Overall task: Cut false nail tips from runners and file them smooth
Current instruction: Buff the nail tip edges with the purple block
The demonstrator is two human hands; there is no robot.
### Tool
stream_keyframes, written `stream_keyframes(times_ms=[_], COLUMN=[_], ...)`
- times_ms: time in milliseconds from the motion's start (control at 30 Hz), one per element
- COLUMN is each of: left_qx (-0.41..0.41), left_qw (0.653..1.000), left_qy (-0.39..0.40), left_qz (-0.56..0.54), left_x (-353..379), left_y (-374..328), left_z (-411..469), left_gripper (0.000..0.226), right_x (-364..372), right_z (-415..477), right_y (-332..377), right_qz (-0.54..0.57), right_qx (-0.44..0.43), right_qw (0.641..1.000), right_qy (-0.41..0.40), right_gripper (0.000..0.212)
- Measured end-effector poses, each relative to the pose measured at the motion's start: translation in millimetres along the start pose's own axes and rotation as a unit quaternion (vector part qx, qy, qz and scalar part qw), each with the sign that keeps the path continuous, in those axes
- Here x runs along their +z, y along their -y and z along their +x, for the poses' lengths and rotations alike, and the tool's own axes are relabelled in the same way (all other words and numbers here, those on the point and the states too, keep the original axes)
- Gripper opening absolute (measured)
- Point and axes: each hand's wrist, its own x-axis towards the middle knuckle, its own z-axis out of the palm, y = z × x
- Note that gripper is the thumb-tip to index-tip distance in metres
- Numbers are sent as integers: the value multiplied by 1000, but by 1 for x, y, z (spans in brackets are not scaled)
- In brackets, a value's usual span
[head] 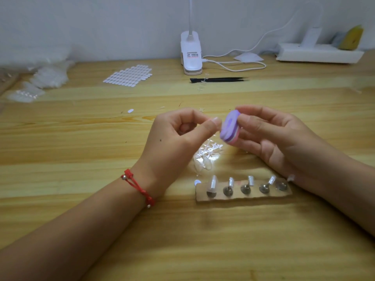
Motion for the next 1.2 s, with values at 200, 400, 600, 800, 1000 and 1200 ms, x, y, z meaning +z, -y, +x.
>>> stream_keyframes(times_ms=[200,400,600,800,1000,1200], left_qx=[-7,-12,-4,-15,-30,-25], left_qw=[1000,1000,1000,1000,999,998], left_qy=[5,19,22,12,34,50], left_qz=[-3,-15,0,13,9,17], left_x=[1,1,-1,-1,1,1], left_y=[1,1,1,2,1,0], left_z=[0,1,1,1,1,0], left_gripper=[17,18,21,21,18,17], right_x=[-1,0,2,1,0,0], right_z=[2,1,-1,0,0,0], right_y=[2,0,-1,0,0,0], right_qz=[51,9,-37,-29,-1,-12], right_qx=[7,7,3,3,-1,-1], right_qw=[999,1000,999,999,1000,1000], right_qy=[-14,5,28,27,11,15], right_gripper=[18,18,19,19,15,17])
